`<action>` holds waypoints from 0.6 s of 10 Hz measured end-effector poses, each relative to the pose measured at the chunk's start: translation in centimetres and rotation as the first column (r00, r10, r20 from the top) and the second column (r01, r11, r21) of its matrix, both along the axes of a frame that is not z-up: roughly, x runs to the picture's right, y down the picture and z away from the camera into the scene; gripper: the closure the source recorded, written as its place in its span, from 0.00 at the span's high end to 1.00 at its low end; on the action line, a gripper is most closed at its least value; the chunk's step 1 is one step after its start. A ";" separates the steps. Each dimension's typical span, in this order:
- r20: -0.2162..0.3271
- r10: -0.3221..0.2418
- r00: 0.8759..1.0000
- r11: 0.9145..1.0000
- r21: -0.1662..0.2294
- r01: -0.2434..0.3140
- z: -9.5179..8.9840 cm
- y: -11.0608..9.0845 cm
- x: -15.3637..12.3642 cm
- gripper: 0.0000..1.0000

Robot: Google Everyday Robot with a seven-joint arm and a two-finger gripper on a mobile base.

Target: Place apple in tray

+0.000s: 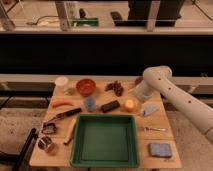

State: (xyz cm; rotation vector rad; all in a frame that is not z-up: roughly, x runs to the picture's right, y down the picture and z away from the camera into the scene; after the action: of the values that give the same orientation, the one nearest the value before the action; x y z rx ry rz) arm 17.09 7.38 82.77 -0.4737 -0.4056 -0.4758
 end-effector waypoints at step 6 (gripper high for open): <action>0.050 0.007 0.999 0.999 0.041 -0.009 3.4 0.0 -1.4 0.80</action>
State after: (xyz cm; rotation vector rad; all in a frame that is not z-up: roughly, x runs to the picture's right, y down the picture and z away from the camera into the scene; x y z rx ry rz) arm 15.66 7.40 86.21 -0.4209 -0.4444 -0.4876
